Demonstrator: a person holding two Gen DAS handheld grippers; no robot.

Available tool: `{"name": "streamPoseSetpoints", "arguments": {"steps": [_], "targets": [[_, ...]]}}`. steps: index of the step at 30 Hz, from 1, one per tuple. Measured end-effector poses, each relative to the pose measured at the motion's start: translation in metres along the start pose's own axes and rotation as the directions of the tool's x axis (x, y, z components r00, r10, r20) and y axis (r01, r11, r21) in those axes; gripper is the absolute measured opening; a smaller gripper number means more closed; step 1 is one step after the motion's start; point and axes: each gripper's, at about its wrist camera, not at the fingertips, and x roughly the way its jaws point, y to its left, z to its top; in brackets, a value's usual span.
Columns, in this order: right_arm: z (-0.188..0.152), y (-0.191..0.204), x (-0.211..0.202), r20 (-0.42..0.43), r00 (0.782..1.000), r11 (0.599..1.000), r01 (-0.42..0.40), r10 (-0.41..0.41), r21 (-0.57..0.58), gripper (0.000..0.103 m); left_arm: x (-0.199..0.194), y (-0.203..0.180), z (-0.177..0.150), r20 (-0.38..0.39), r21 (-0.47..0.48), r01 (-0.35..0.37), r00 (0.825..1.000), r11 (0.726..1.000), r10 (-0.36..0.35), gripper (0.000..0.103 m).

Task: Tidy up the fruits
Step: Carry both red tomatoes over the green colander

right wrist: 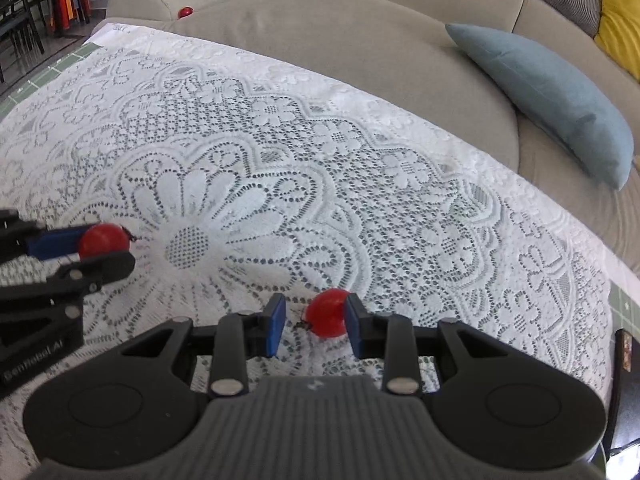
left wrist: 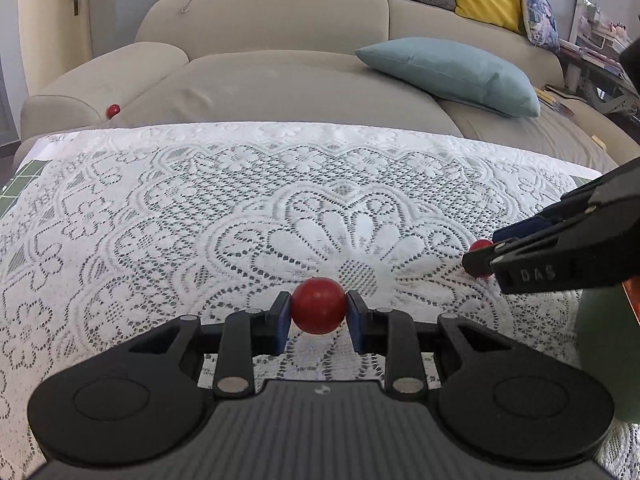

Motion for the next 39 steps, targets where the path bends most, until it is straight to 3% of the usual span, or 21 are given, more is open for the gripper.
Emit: {"name": "streamPoseSetpoints", "arguments": {"steps": [23,32,39], "targets": [[0.003,-0.02,0.026,-0.111,0.991,0.995,0.08,-0.073,0.062,0.026,-0.008,0.0,-0.001,0.01,-0.016,0.019,1.0,1.0,-0.019,0.033],[-0.004,0.001,-0.01,-0.025,1.0,0.999,-0.001,0.002,0.039,0.026,-0.02,-0.007,-0.002,0.019,0.0,0.032,0.999,0.999,-0.032,0.032],[-0.032,0.02,-0.057,0.063,0.993,0.995,-0.102,0.1,0.016,0.026,-0.036,-0.012,-0.003,0.029,0.013,0.044,0.999,0.999,-0.045,0.032]]}}
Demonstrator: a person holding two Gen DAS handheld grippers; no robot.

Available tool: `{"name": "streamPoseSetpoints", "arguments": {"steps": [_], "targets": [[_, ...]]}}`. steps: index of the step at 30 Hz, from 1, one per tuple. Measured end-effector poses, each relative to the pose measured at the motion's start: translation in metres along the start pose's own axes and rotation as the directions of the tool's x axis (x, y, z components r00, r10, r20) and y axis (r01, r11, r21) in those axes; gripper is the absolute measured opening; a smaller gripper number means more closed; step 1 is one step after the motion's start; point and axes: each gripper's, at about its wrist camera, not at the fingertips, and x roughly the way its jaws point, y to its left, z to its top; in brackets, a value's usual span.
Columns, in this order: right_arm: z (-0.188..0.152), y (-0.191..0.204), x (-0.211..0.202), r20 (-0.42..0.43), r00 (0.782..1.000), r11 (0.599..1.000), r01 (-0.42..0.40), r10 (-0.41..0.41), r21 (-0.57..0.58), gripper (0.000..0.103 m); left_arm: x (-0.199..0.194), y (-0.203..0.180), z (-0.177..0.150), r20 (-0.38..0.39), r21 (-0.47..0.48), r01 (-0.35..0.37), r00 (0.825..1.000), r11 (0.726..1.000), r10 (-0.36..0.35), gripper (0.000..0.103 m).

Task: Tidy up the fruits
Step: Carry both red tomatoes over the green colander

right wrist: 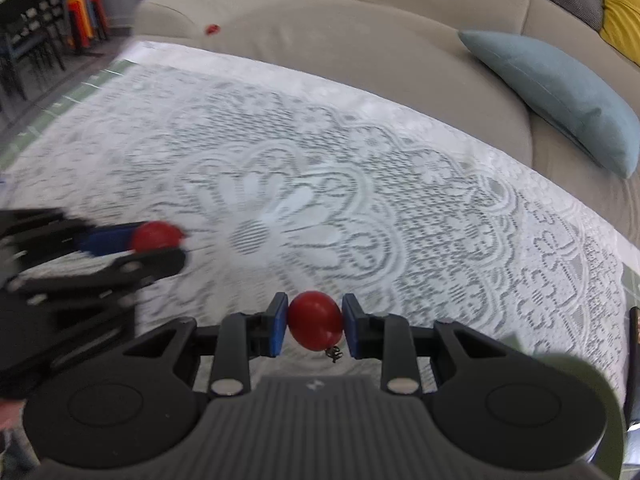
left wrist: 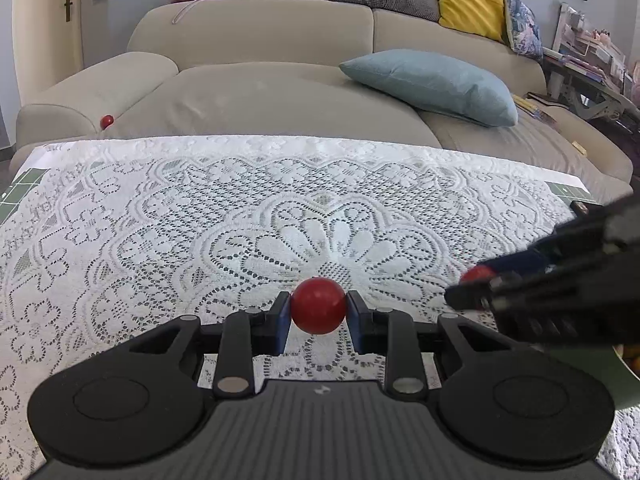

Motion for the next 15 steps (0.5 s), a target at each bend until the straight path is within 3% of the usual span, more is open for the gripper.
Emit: {"name": "streamPoseSetpoints", "arguments": {"steps": [8,15], "targets": [[-0.046,0.015,-0.051,0.082,0.991,0.994,-0.107,0.105,0.028,0.026,-0.019,-0.013,-0.006,-0.003,0.037,0.027,1.0,0.999,-0.027,0.033],[-0.081,0.02,-0.078,0.102,0.986,0.991,-0.131,0.131,-0.006,0.026,-0.037,-0.028,-0.018,-0.035,0.054,0.021,0.999,0.998,-0.019,0.032]]}}
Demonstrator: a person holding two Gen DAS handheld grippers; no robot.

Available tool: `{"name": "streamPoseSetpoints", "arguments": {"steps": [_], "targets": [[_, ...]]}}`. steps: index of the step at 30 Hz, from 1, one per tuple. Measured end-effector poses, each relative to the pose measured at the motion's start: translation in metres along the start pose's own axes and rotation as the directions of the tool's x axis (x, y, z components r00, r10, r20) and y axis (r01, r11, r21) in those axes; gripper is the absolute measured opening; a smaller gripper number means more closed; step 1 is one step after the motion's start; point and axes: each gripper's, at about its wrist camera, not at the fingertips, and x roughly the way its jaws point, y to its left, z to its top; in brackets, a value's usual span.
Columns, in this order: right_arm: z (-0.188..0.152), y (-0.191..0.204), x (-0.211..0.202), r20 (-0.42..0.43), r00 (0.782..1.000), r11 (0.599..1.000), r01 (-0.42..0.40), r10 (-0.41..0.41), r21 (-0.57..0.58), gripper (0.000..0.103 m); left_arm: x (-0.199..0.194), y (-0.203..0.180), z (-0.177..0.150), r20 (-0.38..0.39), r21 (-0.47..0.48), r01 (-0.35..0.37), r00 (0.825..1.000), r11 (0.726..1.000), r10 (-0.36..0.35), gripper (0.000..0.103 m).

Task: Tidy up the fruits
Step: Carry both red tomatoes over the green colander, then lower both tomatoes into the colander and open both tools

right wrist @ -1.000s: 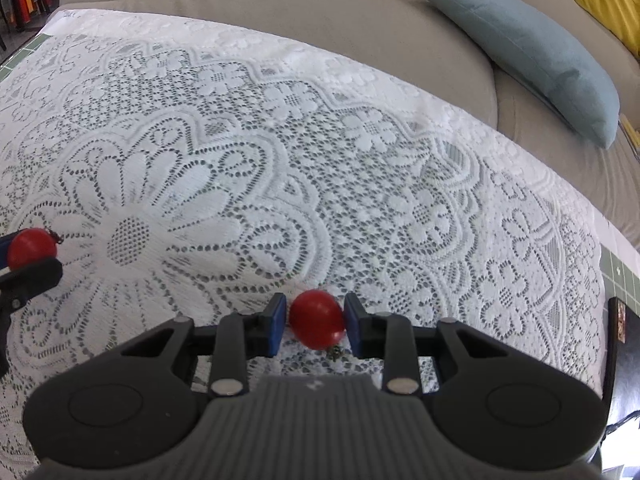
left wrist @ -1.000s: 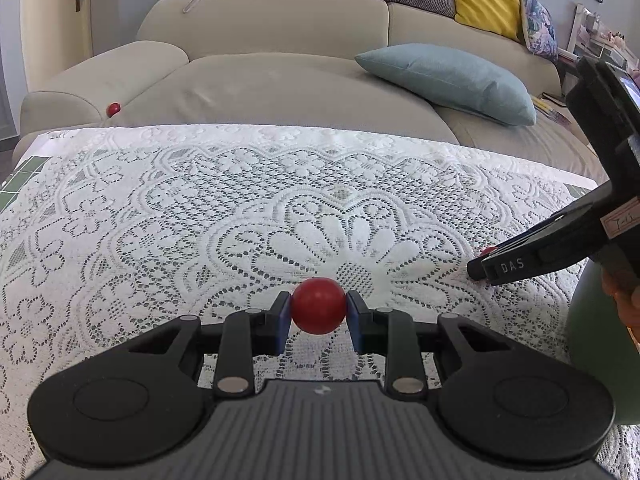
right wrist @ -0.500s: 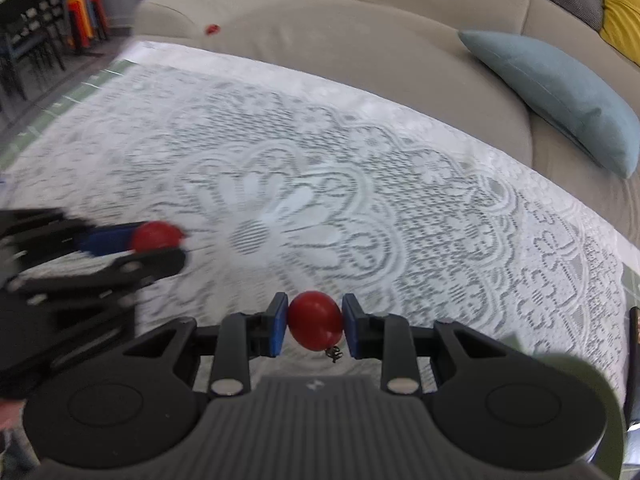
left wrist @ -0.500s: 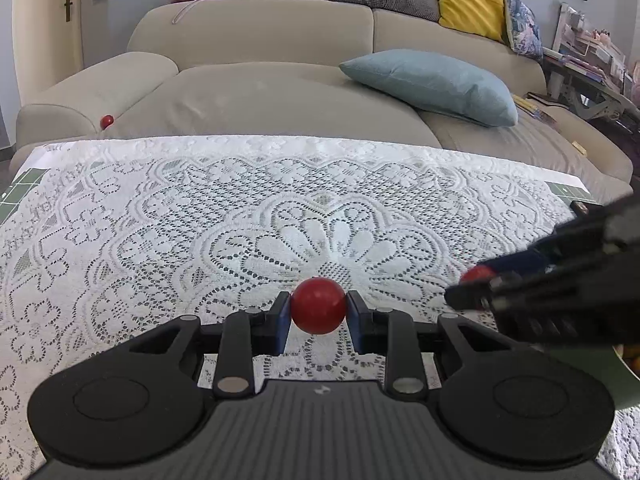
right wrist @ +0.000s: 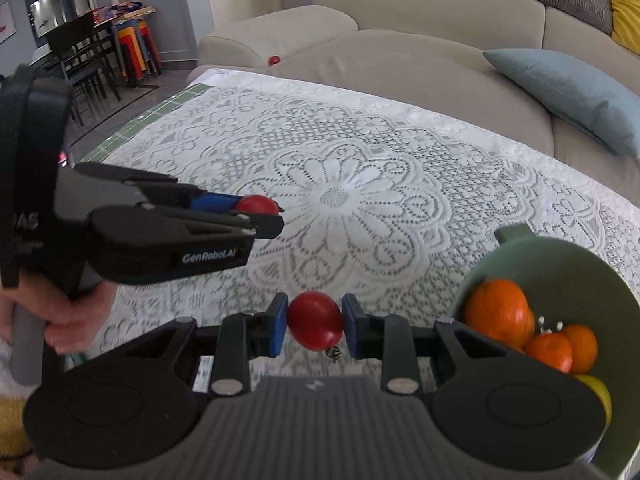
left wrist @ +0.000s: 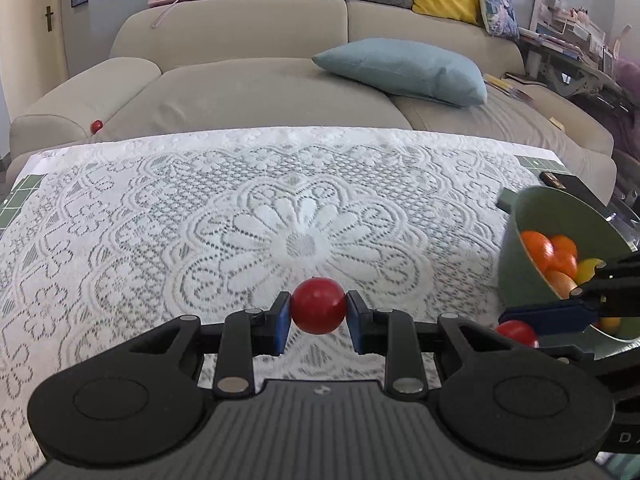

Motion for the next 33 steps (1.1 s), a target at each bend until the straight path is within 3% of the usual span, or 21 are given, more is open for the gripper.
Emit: {"name": "streamPoseSetpoints", "arguments": {"steps": [12,25,33], "targets": [[-0.034,-0.031,-0.054,0.051,0.996,0.998,0.066,-0.066,0.005,0.026,-0.031,-0.059,0.002,-0.007,0.067,0.123,0.992,0.99,-0.123,0.032],[-0.058,-0.093,-0.091,0.031,0.981,0.979,0.192,-0.194,0.067,0.026,-0.021,-0.139,0.012,-0.065,0.15,0.33,0.944,0.932,-0.324,0.033],[-0.068,-0.112,-0.076,-0.015,0.985,0.981,0.174,-0.173,0.083,0.026,0.002,-0.158,0.009,-0.134,0.166,0.361,0.93,0.917,-0.342,0.032]]}}
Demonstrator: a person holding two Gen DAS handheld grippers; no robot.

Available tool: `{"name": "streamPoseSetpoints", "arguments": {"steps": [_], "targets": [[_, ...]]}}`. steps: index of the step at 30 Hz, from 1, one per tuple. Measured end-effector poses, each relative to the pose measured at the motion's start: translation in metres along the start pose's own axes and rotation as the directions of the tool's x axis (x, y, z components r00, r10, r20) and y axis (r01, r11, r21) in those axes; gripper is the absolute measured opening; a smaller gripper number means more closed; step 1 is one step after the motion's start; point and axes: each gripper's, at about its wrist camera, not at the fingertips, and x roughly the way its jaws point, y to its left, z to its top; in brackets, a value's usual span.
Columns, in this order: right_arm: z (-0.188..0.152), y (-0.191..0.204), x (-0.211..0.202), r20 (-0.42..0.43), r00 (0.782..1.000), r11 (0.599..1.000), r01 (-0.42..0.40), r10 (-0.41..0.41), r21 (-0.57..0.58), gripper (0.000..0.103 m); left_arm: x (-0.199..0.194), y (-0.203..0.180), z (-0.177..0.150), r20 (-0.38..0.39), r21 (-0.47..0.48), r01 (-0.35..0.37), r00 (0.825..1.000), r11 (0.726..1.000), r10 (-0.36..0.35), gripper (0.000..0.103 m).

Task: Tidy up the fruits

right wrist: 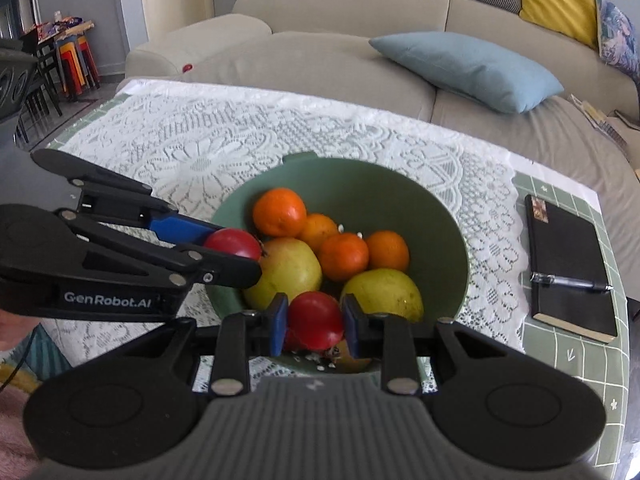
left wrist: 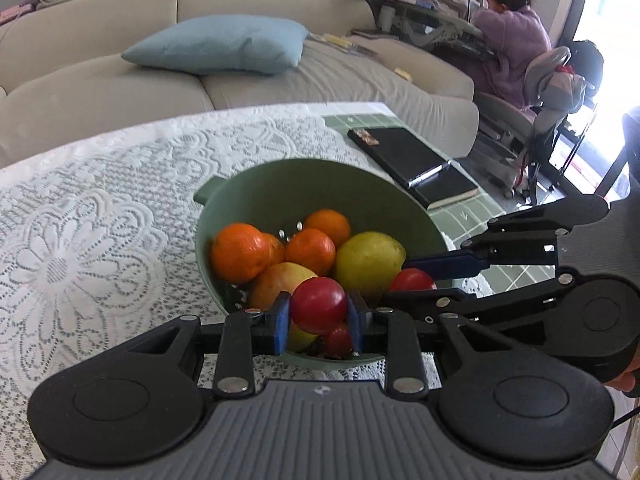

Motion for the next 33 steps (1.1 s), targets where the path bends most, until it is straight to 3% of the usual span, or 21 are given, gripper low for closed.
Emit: {"name": "streamPoseSetpoints", "arguments": {"steps": [11,21,25,29,33], "targets": [[-0.003,-0.006,0.023,-0.048,0.999,0.999,-0.011,0.009,-0.042,0.026,0.015,0.005,-0.002,-0.048,-0.017,0.025,0.998,1.0,-0.026,0.032],[-0.004,-0.005,0.029,-0.074,0.997,0.998,-0.017,0.012,-0.063,0.026,0.021,0.006,-0.002,-0.046,-0.011,0.046,0.998,0.999,-0.046,0.033],[-0.002,-0.003,0.029,-0.081,0.997,0.998,-0.013,0.008,-0.069,0.027,0.02,0.01,-0.002,-0.039,-0.028,0.067,0.997,0.997,-0.068,0.041],[-0.001,-0.003,0.029,-0.09,0.996,0.997,-0.012,0.005,-0.076,0.027,0.019,0.014,-0.003,-0.035,-0.04,0.082,0.996,0.996,-0.083,0.042],[0.002,-0.003,0.025,-0.078,0.997,0.997,-0.001,-0.005,-0.072,0.035,0.017,0.02,-0.001,-0.032,-0.076,0.095,0.995,0.993,-0.098,0.048]]}}
